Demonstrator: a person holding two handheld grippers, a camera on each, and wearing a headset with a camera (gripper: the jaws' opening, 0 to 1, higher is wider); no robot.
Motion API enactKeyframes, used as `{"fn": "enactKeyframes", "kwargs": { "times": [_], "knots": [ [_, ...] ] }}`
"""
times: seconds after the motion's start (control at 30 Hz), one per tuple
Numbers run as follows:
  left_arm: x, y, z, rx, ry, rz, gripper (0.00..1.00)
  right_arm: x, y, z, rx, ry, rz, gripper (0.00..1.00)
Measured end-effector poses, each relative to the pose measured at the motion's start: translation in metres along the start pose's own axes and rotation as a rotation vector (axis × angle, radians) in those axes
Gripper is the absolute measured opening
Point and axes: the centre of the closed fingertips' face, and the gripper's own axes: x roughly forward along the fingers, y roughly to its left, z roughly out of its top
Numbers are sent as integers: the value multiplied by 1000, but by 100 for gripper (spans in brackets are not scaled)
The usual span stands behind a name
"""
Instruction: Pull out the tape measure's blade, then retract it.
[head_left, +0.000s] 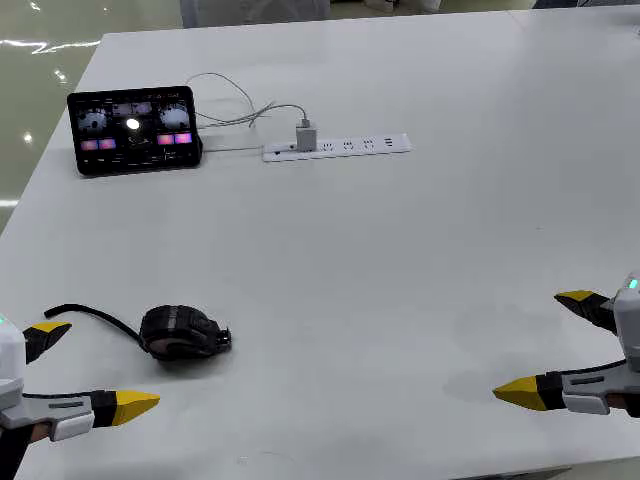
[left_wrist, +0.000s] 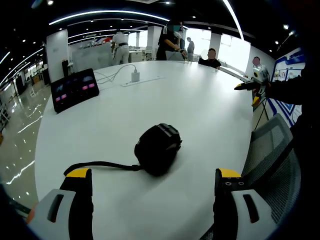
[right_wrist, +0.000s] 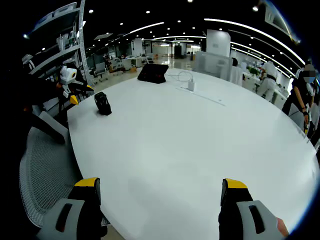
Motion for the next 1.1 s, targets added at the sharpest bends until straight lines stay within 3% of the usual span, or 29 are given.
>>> {"fn": "enactKeyframes", "kwargs": {
  "times": [0.43,0.63,0.7,1.1],
  "knots": [
    [-1,-1,-2,-4,0,-11,99,0,0,0,-14,-1,-15,99],
    [-1,-6,-4,-3,2,-41,99,3,3,1,-16,-5,11,99],
    [-1,-8,0,19,-21,-52,99,4,6,2,-21,-12,29,99],
    [-3,-3,-4,9,21,-42,99,6,3,6,-31,-21,31,99]
  ]
}}
